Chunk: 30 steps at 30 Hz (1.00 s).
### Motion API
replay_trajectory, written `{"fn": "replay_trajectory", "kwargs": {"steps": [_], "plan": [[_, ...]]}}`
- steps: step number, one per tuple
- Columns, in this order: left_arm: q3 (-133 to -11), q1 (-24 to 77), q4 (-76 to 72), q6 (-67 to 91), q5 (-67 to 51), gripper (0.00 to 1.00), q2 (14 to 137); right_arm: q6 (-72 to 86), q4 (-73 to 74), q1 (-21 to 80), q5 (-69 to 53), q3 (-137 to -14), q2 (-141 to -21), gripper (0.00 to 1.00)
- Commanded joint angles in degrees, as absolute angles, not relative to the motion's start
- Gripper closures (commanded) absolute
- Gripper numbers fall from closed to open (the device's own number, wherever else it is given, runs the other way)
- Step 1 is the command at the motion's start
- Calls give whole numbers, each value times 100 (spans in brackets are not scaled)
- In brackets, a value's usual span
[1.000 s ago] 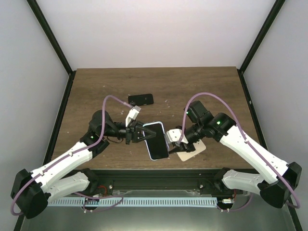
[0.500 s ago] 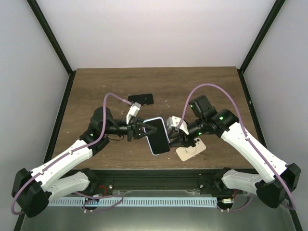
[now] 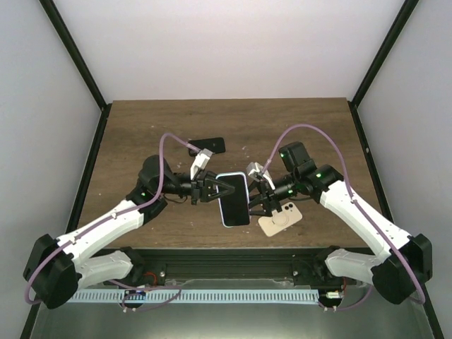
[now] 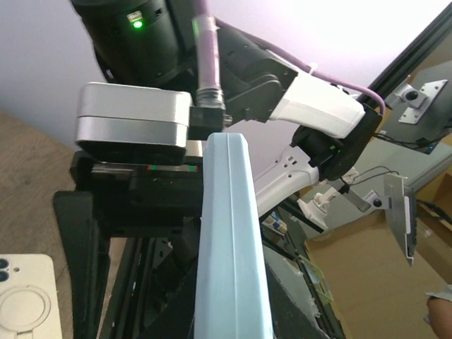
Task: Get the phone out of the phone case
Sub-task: Remove the phone case from the phone.
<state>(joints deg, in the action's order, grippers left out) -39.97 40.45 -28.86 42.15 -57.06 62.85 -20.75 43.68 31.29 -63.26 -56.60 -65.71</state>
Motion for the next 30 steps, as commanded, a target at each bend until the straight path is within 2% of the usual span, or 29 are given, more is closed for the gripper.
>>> {"fn": "replay_trajectory", "kwargs": {"steps": [1,4,7,11,14,15,16,18,21,23,26,30], "plan": [[-3957,4399,-3205,4676,-6281,100,6660,-1487,2368,3112,-7262,-5959,-6700,34],[-4034,4399,-3218,4646,-6263,100,6862,-1356,2321,3106,-7818,-6004,-6786,33],[-4113,4397,-3215,4645,-6227,100,7019,-1195,2176,3105,-8219,-5998,-6891,40],[-4301,4380,-2945,4518,-5978,100,7172,-817,1847,3097,-8127,-5821,-6942,65],[-4429,4303,-2540,4286,-5528,100,7238,-406,1504,3082,-7508,-5521,-6773,91],[-4437,4220,-2487,4263,-5355,100,7267,-361,1448,3063,-7293,-5413,-6697,98],[-4424,4133,-2497,4313,-5168,100,7291,-344,1404,3040,-7122,-5296,-6619,99],[-4404,3943,-2588,4466,-4805,89,7384,-251,1317,2976,-6893,-5072,-6555,99],[-4538,3655,-2594,4564,-4166,59,7474,-18,1044,2873,-6676,-4637,-6513,99],[-4825,3477,-2006,4260,-3649,46,7338,204,828,2805,-6285,-4422,-6537,99],[-5305,3419,-332,3340,-1963,35,6687,498,620,2760,-5358,-4202,-6666,99],[-5636,3554,977,2551,-240,32,6171,1257,223,2742,-4266,-3818,-6811,99]]}}
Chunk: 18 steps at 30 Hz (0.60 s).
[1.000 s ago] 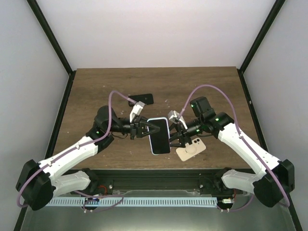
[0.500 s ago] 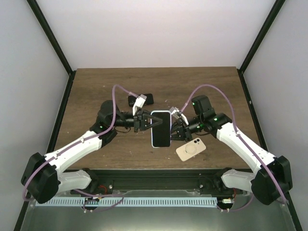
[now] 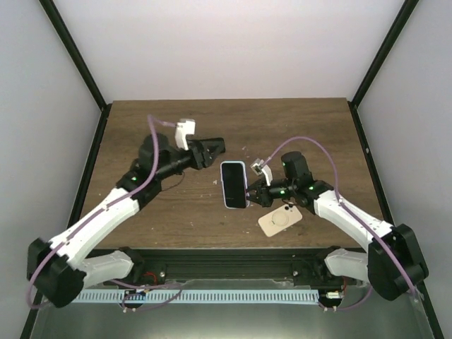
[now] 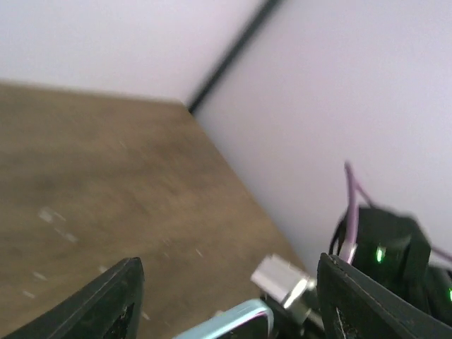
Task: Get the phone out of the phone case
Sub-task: Remove the phone case from the phone.
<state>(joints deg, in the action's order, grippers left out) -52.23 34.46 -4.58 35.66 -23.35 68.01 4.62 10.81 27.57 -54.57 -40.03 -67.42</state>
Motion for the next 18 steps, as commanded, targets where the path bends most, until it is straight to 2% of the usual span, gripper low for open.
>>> {"fn": "replay_trajectory", "kwargs": {"steps": [1,4,8,13,18], "plan": [[-5619,3742,1178,2369,201,32,6104,1461,128,2742,-3991,-3736,-6830,99],[-5368,4588,1436,1887,1343,35,6076,1989,123,2742,-3584,-3656,-6964,99],[-5466,5894,2139,2125,2669,44,6726,2632,777,2742,-3152,-3807,-6994,99],[-5733,7197,2392,1908,3769,43,7617,3022,2377,2694,-3014,-4840,-7556,99],[-5077,7621,1366,1884,4119,40,7886,3111,2825,2668,-3262,-4981,-8199,99]]}}
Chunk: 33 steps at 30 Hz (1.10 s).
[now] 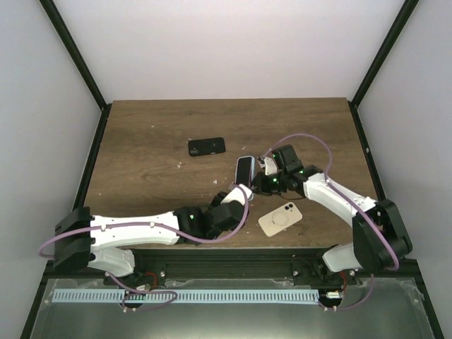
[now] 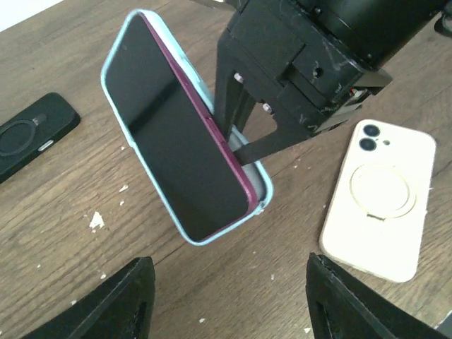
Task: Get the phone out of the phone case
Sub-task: Remove the phone case from the phone.
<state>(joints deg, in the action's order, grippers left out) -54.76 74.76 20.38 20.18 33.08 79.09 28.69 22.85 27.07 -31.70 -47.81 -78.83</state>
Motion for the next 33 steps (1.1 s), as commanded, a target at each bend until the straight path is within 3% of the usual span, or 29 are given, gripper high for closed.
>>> {"fn": "replay_trajectory", "kwargs": {"steps": [1,16,33], "plan": [[-4880,7628,1064,1949,4142,39,7910,3104,2850,2667,-3206,-4990,-8370,99],[-4593,7629,500,2165,3443,35,8793,3427,2529,2596,-3817,-4688,-8611,99],[-4770,7482,-105,1136,3249,42,9365,3140,2602,2575,-4165,-4880,-9497,99]]}}
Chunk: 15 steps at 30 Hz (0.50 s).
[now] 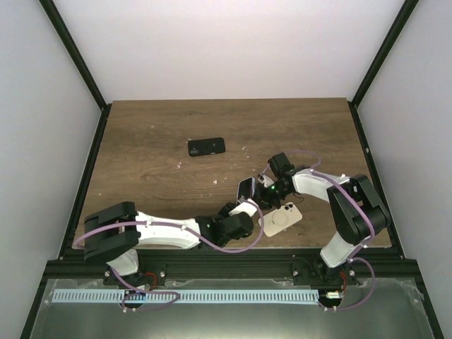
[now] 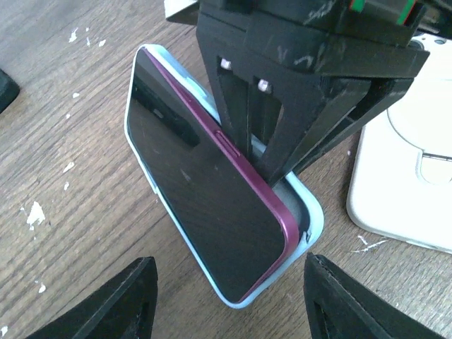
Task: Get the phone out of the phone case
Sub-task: Remove the phone case from the phone.
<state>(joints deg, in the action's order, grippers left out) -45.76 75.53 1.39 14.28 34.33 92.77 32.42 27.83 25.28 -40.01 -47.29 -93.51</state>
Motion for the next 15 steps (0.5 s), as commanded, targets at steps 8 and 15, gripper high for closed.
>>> {"fn": "replay_trajectory", "kwargs": {"steps": [8,15], "plan": [[-4915,7414,-37,985,3320,46,9574,3126,2597,2575,-4257,-4922,-9549,99],[-5230,7370,556,1026,4222,52,9957,3114,2576,2567,-4289,-4904,-9532,99]]}}
